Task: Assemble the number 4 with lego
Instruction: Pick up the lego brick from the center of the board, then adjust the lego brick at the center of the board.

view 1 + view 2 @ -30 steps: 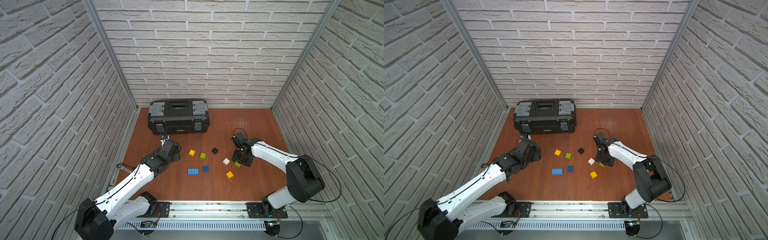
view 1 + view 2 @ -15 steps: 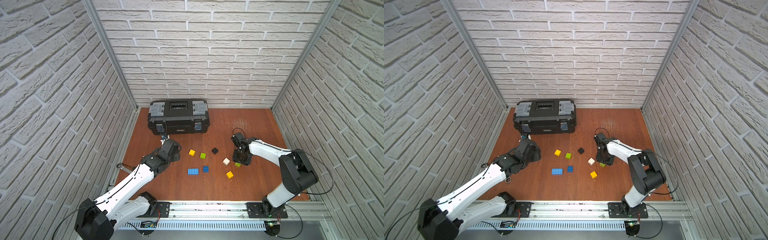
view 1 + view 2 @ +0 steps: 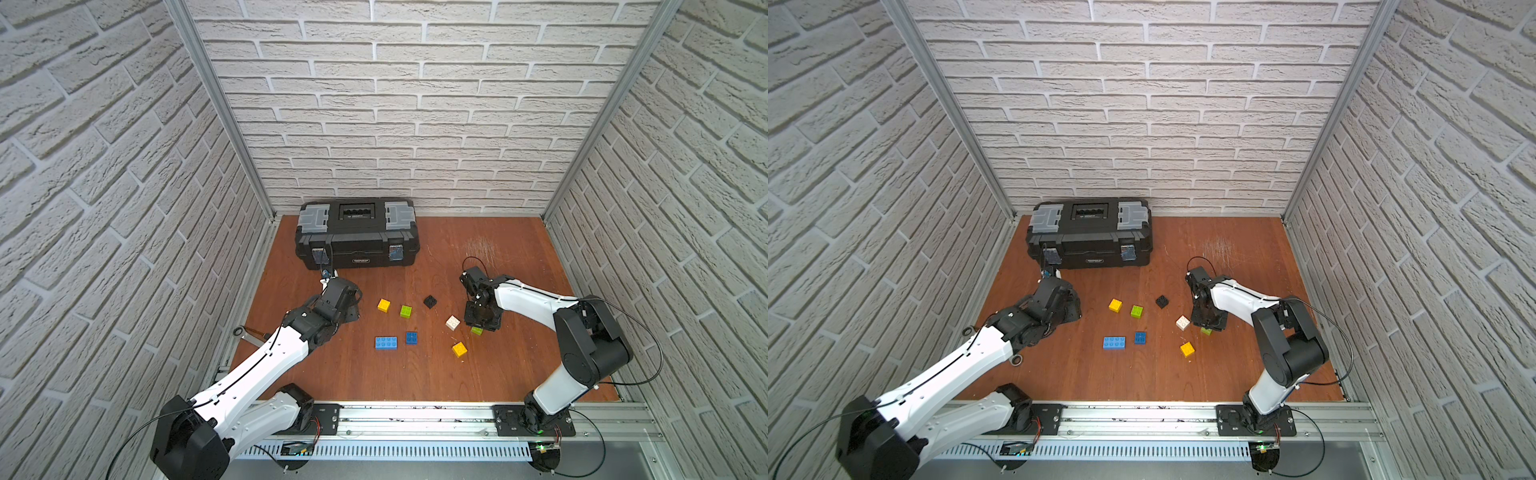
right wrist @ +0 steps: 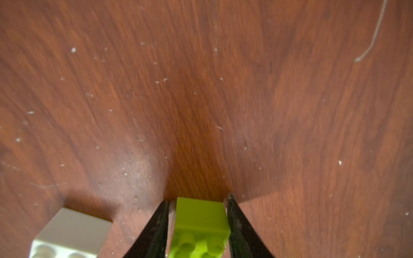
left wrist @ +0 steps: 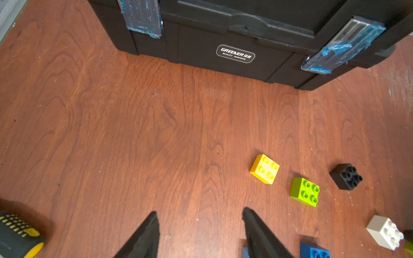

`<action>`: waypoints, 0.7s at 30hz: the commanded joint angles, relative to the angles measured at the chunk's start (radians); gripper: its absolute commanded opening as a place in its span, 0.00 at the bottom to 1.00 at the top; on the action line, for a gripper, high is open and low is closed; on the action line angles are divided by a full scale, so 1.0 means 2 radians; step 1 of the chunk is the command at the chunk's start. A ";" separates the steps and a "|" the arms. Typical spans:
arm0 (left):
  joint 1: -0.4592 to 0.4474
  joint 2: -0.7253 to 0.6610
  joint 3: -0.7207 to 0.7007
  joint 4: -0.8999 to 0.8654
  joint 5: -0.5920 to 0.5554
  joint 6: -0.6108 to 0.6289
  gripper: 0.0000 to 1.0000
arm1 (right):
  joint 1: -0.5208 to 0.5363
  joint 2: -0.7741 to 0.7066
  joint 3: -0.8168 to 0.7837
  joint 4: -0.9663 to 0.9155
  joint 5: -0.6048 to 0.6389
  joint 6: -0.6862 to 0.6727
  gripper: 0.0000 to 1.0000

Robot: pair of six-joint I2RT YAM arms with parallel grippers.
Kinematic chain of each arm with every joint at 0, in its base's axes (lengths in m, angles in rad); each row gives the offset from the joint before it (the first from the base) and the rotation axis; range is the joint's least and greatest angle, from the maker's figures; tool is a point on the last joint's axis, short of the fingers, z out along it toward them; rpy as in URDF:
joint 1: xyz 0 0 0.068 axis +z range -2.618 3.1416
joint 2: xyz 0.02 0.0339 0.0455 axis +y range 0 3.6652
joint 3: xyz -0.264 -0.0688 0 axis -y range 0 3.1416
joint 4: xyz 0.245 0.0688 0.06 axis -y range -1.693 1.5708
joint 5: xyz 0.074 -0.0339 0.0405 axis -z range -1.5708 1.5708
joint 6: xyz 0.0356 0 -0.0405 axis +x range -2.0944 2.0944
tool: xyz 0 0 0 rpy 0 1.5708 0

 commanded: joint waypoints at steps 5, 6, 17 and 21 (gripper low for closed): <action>0.008 -0.003 -0.003 0.007 0.002 0.006 0.62 | 0.012 0.006 0.010 0.017 -0.002 -0.040 0.17; 0.009 -0.003 -0.003 0.006 0.001 0.006 0.62 | 0.016 0.011 0.016 0.017 -0.003 -0.046 0.14; 0.016 0.000 -0.007 0.006 0.007 -0.004 0.61 | 0.029 0.069 0.088 -0.004 0.033 -0.123 0.09; 0.018 -0.002 -0.009 0.007 0.006 -0.005 0.60 | 0.049 0.067 0.087 -0.010 0.034 -0.129 0.06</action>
